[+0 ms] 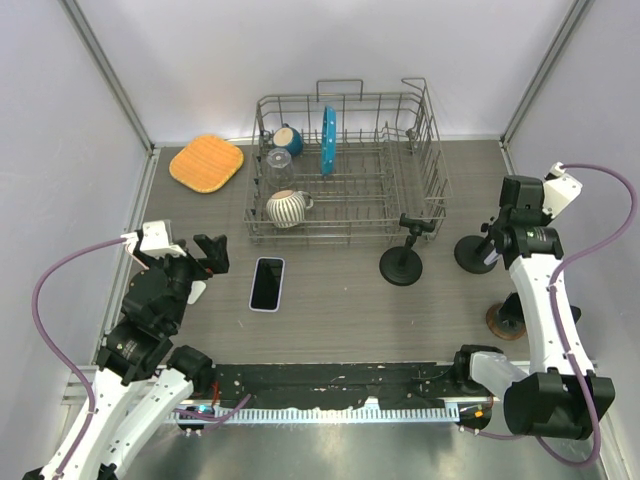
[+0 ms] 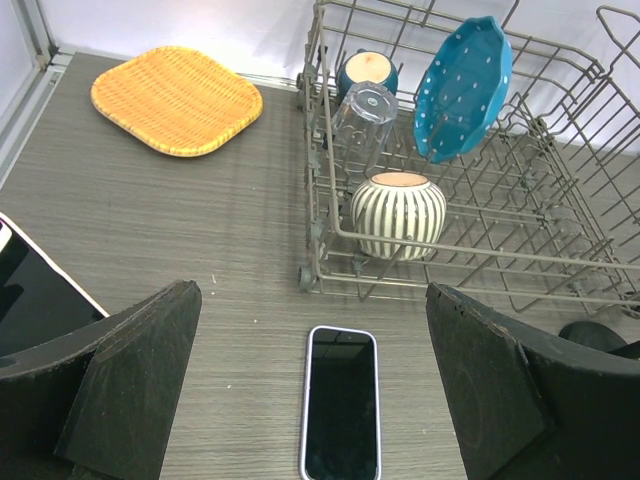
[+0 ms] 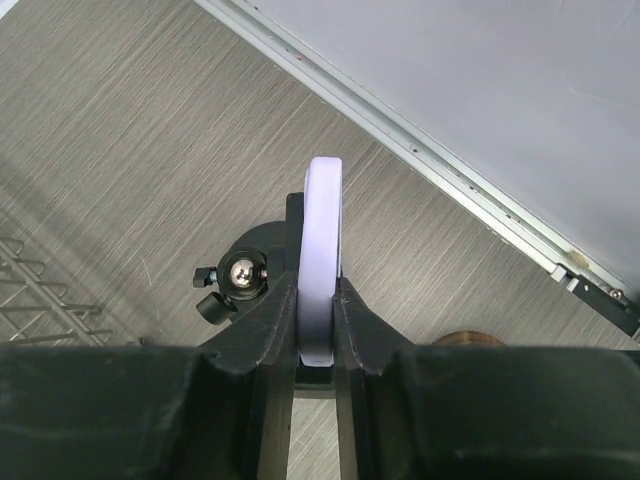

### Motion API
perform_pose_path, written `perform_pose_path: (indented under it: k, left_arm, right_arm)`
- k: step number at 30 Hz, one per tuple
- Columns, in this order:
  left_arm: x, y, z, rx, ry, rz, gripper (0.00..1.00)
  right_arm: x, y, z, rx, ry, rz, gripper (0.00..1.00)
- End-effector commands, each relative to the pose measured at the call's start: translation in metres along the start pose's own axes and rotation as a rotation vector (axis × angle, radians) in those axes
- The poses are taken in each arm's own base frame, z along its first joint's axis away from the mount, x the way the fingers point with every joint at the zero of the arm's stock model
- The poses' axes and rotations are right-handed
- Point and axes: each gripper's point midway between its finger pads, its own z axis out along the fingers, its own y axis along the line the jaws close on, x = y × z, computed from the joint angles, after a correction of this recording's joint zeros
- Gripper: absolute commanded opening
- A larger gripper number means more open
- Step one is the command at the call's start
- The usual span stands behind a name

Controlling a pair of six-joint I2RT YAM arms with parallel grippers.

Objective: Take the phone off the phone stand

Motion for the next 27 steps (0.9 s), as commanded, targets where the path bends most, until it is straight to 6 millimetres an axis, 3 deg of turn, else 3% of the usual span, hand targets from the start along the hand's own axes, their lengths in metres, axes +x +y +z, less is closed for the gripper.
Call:
perform_pose_path:
  k: [1, 5, 15, 20, 25, 27]
  left_arm:
    - [-0.008, -0.006, 0.001, 0.023, -0.030, -0.018, 1.00]
    - [-0.007, -0.006, 0.002, 0.022, -0.026, -0.016, 1.00]
    - [-0.003, -0.007, 0.005, 0.025, -0.012, -0.006, 1.00]
    - [-0.002, -0.007, 0.006, 0.022, -0.007, 0.001, 1.00]
    - [0.000, -0.007, 0.008, 0.019, -0.002, 0.008, 1.00]
    - [0.001, -0.007, 0.009, 0.018, 0.003, 0.014, 1.00]
  right_arm:
    - [-0.027, -0.008, -0.015, 0.000, -0.093, 0.064, 0.10]
    - [-0.035, -0.011, -0.026, -0.020, -0.109, 0.065, 0.01]
    - [-0.056, -0.016, -0.063, -0.132, -0.152, 0.035, 0.01]
    - [-0.054, 0.002, -0.088, -0.308, -0.155, -0.018, 0.01]
    - [-0.059, 0.013, -0.126, -0.486, -0.214, -0.087, 0.01]
    - [-0.052, 0.023, -0.143, -0.587, -0.205, -0.150, 0.01]
